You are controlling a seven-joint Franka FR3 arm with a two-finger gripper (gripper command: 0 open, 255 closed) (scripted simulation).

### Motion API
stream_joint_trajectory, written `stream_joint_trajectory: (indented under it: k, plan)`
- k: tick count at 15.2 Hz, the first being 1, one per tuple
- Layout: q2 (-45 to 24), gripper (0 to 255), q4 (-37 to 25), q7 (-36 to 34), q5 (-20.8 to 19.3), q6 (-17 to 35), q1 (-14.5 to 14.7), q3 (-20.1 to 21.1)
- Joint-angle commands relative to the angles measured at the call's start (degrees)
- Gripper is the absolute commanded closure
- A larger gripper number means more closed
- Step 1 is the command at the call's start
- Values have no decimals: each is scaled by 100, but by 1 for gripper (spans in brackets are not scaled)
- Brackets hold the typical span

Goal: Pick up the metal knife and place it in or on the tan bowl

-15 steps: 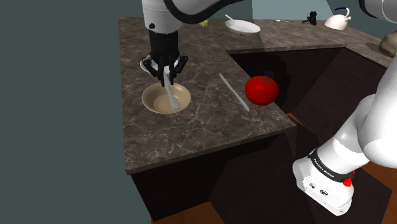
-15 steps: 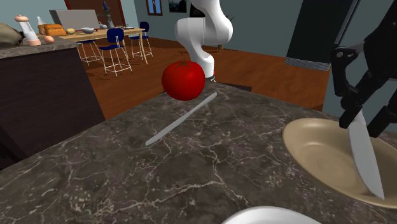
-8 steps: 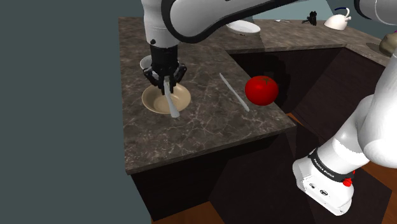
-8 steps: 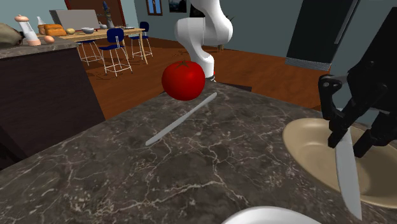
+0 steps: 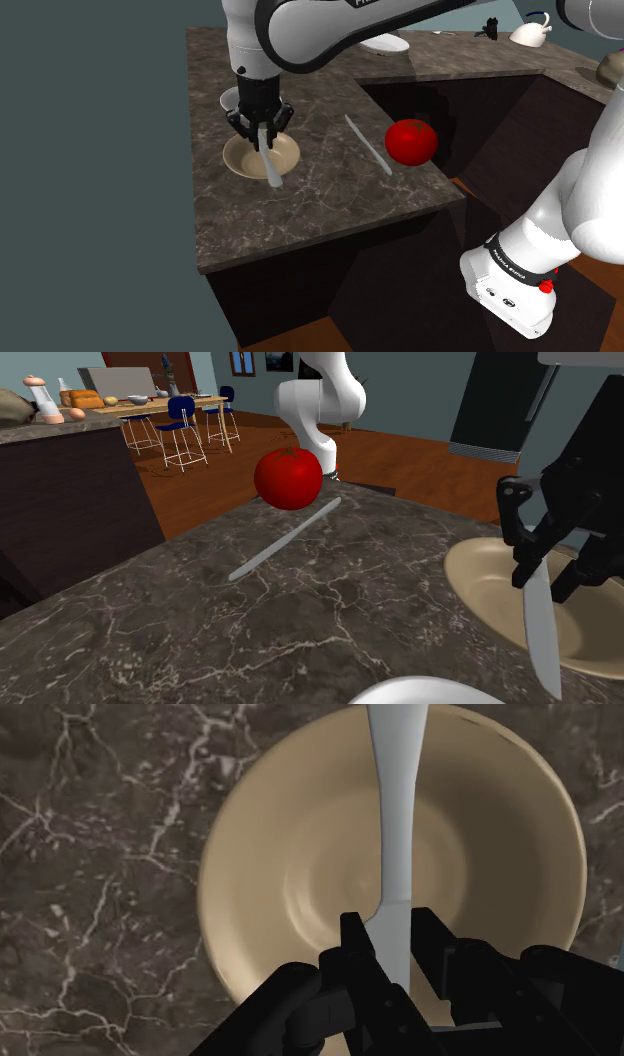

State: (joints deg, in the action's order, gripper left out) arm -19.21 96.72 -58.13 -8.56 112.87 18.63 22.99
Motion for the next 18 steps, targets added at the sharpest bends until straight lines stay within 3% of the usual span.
stream_joint_trajectory:
  k: [1, 6, 10, 18]
  plan:
    - [0, 0, 0, 0, 0, 0, 0, 0]
    - [0, 0, 0, 0, 0, 0, 0, 0]
    - [137, 0, -550, 57, 79, -673, 11, 36]
    - [137, 0, -549, 57, 79, -672, 11, 36]
